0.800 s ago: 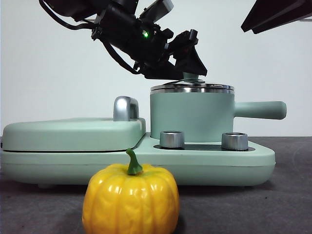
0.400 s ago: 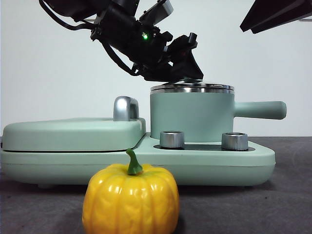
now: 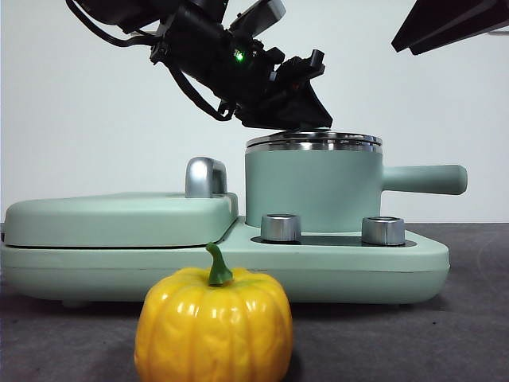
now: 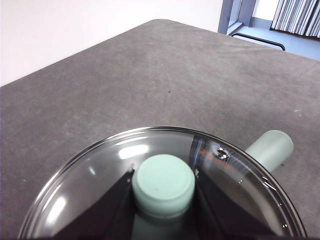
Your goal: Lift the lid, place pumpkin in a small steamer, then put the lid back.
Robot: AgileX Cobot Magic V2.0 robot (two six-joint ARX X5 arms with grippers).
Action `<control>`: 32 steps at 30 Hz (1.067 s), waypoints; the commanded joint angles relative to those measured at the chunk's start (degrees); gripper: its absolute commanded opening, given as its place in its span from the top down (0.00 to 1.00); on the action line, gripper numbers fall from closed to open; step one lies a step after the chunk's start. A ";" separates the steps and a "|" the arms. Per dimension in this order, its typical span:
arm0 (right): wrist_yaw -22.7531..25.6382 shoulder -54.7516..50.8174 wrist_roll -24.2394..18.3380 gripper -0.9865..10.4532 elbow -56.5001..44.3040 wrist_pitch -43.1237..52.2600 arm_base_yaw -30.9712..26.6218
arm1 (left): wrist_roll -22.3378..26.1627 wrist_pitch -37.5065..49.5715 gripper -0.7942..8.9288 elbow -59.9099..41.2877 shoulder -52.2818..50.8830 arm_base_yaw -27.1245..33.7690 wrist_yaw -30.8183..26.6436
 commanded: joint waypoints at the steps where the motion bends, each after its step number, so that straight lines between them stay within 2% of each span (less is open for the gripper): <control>1: 0.17 0.44 0.98 0.73 1.25 0.59 0.24 | -0.44 1.92 0.90 0.98 1.14 -0.31 -0.28; 7: 0.17 0.44 0.98 0.73 1.25 0.59 0.24 | -0.46 6.03 0.90 1.11 0.81 -0.31 -0.26; 14: 0.17 0.44 0.98 0.73 1.25 0.59 0.24 | -0.35 6.08 0.90 1.20 -2.49 -0.31 -0.74; 19: 0.15 0.44 0.98 0.73 1.25 0.59 0.24 | -0.37 4.76 0.90 1.20 -6.12 -0.13 -3.41; 23: 0.15 0.44 0.98 0.73 1.25 0.61 0.35 | -0.46 0.72 0.90 1.20 -9.79 0.42 -3.87; 28: 0.13 0.44 0.98 0.73 1.25 0.59 0.39 | -0.46 -8.90 0.90 1.20 -14.86 1.40 -4.22; 32: -0.15 0.44 0.98 0.73 1.25 0.59 0.46 | -0.44 -16.65 0.90 1.18 -18.47 2.40 -7.80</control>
